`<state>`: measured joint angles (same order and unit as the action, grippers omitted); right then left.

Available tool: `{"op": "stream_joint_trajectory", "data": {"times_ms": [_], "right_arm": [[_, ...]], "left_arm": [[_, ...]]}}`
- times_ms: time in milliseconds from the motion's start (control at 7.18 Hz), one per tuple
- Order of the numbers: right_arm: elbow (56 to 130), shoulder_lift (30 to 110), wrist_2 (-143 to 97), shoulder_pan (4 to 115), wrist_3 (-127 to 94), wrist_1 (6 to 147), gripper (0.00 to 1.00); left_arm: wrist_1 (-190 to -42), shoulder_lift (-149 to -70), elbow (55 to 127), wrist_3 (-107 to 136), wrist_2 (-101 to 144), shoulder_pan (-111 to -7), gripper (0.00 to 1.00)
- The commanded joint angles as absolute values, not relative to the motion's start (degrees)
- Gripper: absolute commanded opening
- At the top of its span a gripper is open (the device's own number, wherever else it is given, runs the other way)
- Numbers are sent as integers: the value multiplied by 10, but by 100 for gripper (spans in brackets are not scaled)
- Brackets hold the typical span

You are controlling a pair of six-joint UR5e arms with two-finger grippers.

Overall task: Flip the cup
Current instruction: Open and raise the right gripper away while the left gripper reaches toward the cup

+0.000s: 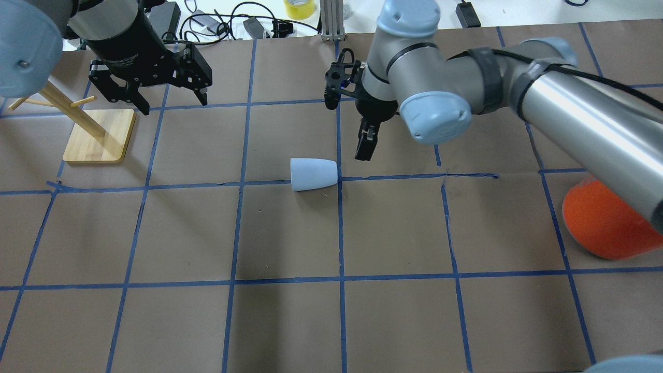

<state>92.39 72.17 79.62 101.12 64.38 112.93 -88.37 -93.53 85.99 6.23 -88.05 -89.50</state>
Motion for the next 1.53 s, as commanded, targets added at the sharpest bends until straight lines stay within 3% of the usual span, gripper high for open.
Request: {"op": "stream_joint_trajectory", "data": {"times_ms": [0,557,1114,1392], "right_arm": [[911,785,804,964,600,1062,100],[842,851,863,958,366,894,100],[843,896,864,887,161,872,100],[845,915,866,878,73,876,100]], "left_arm": [[-852,-962,894,10,-805,-884,100],[-774,-1042,998,-65,-657,-845,100],[-615,-1156,1049,-69,-499,-846,100],[-578,-1171,1050,-41,-424,-853,99]]}}
